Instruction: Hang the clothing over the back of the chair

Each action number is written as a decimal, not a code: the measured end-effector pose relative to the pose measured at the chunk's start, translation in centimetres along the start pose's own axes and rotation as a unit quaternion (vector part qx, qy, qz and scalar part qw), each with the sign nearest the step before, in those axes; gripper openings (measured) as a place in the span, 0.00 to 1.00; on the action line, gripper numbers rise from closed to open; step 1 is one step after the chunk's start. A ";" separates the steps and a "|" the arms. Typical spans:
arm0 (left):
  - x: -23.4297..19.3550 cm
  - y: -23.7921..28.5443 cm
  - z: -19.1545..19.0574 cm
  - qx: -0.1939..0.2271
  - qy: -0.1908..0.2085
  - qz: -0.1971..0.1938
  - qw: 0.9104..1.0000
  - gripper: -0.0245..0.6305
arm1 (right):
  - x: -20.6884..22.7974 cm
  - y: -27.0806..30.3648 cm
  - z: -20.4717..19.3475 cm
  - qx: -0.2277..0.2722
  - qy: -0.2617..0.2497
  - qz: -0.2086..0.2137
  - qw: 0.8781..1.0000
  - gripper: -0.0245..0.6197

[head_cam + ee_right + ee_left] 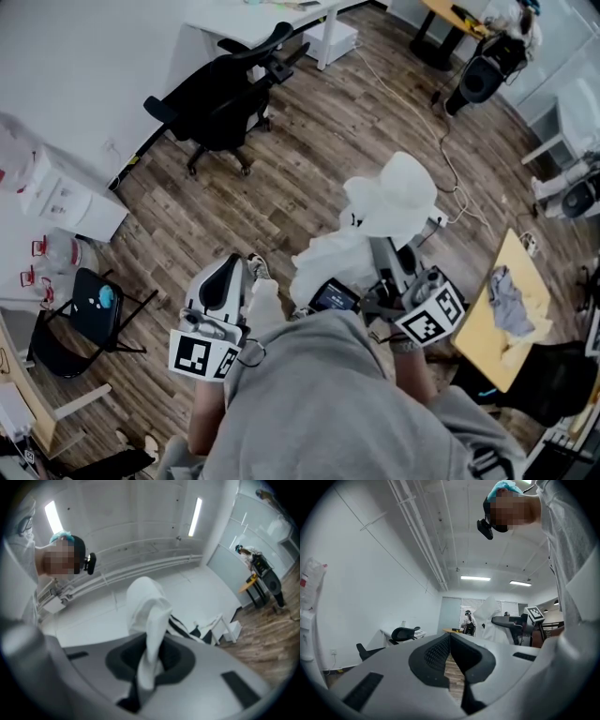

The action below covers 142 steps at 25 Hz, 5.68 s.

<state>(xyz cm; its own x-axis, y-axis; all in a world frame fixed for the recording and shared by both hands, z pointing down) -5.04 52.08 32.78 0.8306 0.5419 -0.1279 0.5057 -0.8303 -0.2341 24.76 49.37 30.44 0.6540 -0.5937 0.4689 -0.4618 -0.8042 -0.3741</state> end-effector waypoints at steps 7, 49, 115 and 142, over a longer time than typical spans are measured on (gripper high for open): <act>-3.6 4.2 -0.2 0.003 -0.003 -0.016 1.000 0.09 | 2.2 3.6 -0.6 0.006 0.000 -0.017 1.000 0.12; -26.9 20.1 -1.1 0.005 -0.029 -0.057 0.998 0.09 | 9.6 27.2 -5.8 0.056 0.003 -0.072 0.996 0.12; -29.5 43.2 -3.9 0.018 0.049 0.128 0.990 0.09 | 30.9 56.5 2.5 -0.044 0.033 0.141 0.988 0.12; -34.0 44.9 -4.2 0.015 0.056 0.158 0.986 0.09 | 29.1 65.0 -2.1 -0.105 0.044 0.194 0.974 0.12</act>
<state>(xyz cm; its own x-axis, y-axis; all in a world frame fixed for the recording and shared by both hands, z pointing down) -9.63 -4.21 30.67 0.9669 0.2379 -0.0927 0.2119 -0.9502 -0.2285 12.50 -20.24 21.40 0.3559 -0.8467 0.3954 -0.7826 -0.5013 -0.3690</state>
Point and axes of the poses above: the fingertips, and each gripper's own axes: y forward along the fingers, x to its right, z out of its top, the point moved 7 cm from there along -y, backward along the fingers, and after that the axes turned 11 degrees about x, right-handed, at the moved point
